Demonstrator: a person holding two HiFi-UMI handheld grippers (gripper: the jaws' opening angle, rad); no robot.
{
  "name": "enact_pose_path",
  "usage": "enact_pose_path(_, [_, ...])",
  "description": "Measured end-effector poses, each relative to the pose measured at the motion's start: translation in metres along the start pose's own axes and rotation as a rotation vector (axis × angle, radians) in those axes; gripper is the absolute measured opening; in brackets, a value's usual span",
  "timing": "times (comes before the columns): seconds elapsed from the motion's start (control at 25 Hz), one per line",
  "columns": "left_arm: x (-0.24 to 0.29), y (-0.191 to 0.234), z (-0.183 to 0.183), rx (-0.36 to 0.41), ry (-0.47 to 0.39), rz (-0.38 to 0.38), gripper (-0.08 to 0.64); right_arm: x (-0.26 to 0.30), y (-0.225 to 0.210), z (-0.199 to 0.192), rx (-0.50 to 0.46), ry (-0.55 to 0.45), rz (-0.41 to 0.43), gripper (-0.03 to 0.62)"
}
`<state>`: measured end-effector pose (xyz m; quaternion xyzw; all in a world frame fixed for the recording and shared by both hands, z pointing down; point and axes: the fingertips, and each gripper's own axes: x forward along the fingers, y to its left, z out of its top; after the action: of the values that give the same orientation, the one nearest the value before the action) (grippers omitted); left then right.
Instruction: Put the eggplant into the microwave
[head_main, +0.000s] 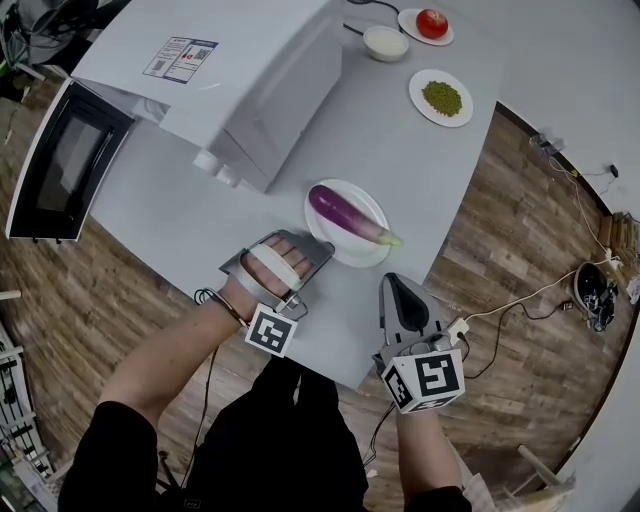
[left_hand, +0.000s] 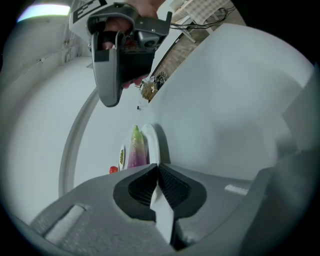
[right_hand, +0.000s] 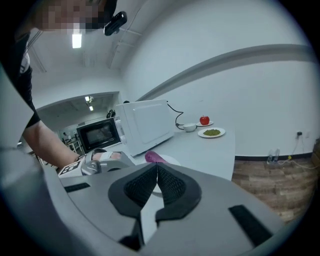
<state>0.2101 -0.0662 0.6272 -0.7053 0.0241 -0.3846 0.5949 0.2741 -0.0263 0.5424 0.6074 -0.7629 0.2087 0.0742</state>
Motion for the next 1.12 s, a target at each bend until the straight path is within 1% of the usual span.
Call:
enact_pose_path(0.08, [-0.002,0.0,0.001,0.005,-0.003,0.006,0.018,0.013,-0.001,0.003,-0.053,0.021,0.012,0.018])
enact_pose_path(0.12, [-0.003,0.0,0.001,0.009,-0.005,0.009,0.017,0.02,-0.002,0.004,-0.078,0.034,0.019,0.038])
enact_pose_path(0.2, [-0.006,-0.002,0.002,0.017,-0.012,0.01,0.017,0.034,-0.004,0.006,-0.125,0.071,0.036,0.115])
enact_pose_path(0.24, [-0.008,-0.003,0.003,0.021,-0.016,0.01,0.017,0.04,-0.006,0.006,-0.147,0.093,0.044,0.132])
enact_pose_path(0.4, [-0.018,-0.006,0.002,0.026,-0.025,0.022,0.017,0.06,-0.01,-0.003,-0.241,0.216,0.093,0.193])
enact_pose_path(0.52, [-0.023,-0.008,0.0,0.027,-0.025,0.038,0.015,0.068,-0.008,-0.018,-0.263,0.306,0.136,0.219])
enact_pose_path(0.6, [-0.026,-0.009,-0.001,0.032,-0.025,0.052,0.015,0.071,-0.006,-0.028,-0.264,0.349,0.149,0.227])
enact_pose_path(0.68, [-0.029,-0.01,-0.001,0.036,-0.028,0.066,0.015,0.073,-0.005,-0.036,-0.265,0.369,0.15,0.229])
enact_pose_path(0.84, [-0.032,-0.012,-0.003,0.04,-0.024,0.081,0.015,0.075,0.002,-0.044,-0.281,0.371,0.15,0.224])
enact_pose_path(1.0, [-0.034,-0.012,-0.008,0.041,-0.008,0.098,0.015,0.074,0.01,-0.046,-0.3,0.365,0.152,0.19])
enact_pose_path(1.12, [-0.035,-0.011,-0.01,0.04,0.003,0.113,0.015,0.073,0.015,-0.046,-0.309,0.361,0.158,0.183])
